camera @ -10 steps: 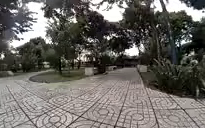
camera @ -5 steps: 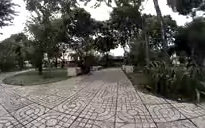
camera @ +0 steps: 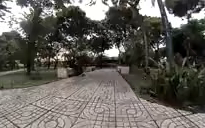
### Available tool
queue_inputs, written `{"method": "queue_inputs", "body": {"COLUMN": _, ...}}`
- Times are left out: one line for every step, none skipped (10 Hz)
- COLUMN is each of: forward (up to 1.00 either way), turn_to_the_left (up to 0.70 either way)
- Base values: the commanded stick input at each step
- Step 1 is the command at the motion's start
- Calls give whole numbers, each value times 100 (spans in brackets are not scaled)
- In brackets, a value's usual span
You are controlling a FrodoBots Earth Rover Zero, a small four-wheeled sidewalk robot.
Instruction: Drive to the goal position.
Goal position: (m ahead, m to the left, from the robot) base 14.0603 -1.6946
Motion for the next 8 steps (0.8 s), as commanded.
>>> {"method": "queue_inputs", "body": {"forward": 100, "turn_to_the_left": 0}}
{"method": "queue_inputs", "body": {"forward": 100, "turn_to_the_left": 0}}
{"method": "queue_inputs", "body": {"forward": 100, "turn_to_the_left": 0}}
{"method": "queue_inputs", "body": {"forward": 100, "turn_to_the_left": 0}}
{"method": "queue_inputs", "body": {"forward": 100, "turn_to_the_left": 0}}
{"method": "queue_inputs", "body": {"forward": 100, "turn_to_the_left": 0}}
{"method": "queue_inputs", "body": {"forward": 100, "turn_to_the_left": 0}}
{"method": "queue_inputs", "body": {"forward": 100, "turn_to_the_left": 0}}
